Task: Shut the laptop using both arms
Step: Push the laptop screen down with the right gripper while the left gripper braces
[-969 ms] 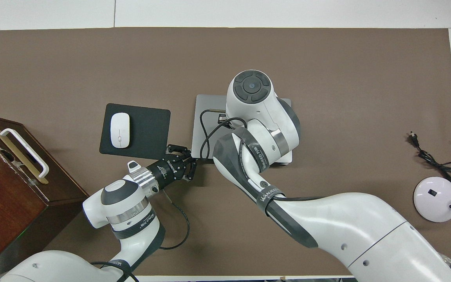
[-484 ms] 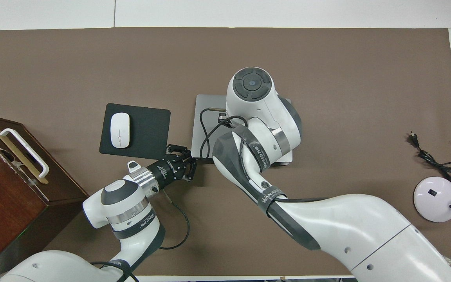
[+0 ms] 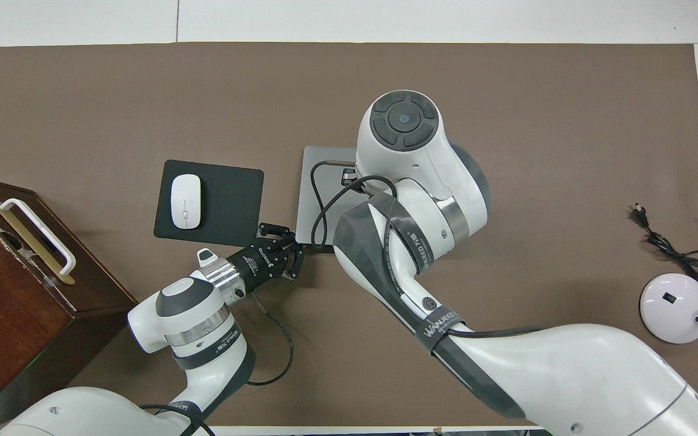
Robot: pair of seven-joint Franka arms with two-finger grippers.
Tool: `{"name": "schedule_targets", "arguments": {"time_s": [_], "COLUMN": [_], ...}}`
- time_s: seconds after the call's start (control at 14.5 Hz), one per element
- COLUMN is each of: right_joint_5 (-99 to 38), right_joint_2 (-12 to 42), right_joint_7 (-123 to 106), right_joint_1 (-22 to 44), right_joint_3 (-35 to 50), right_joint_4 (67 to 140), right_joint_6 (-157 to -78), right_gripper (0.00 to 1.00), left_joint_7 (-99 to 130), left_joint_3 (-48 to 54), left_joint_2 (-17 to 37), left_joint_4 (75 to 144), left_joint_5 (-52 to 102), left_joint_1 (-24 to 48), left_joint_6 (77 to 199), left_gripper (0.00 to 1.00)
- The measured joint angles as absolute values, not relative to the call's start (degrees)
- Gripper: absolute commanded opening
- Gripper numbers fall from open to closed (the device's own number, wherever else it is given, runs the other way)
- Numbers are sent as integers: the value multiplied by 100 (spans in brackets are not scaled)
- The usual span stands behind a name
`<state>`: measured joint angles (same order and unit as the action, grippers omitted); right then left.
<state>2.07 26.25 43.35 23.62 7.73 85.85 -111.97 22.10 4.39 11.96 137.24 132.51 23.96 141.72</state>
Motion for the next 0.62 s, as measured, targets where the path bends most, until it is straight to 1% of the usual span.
{"name": "schedule_targets", "arguments": {"time_s": [0.21,0.62], "right_joint_5": [214,347], "right_joint_2": [2336,1755], "right_joint_7": [4032,2845], "right_joint_1": [2279,1662], "right_joint_3": [712,692], "right_joint_4": [8566,8449], "right_joint_6": [-11164,-10939], "right_gripper": [0,0], "left_joint_7": [2207,2204], "left_joint_3": [433,435], "left_joint_2": [1197,1198], "left_joint_4": [13723,13723], "left_joint_5": [13252,13252], "left_joint_1": [2253,2218], "left_joint_6": [14173,14169], "left_gripper": [0,0]}}
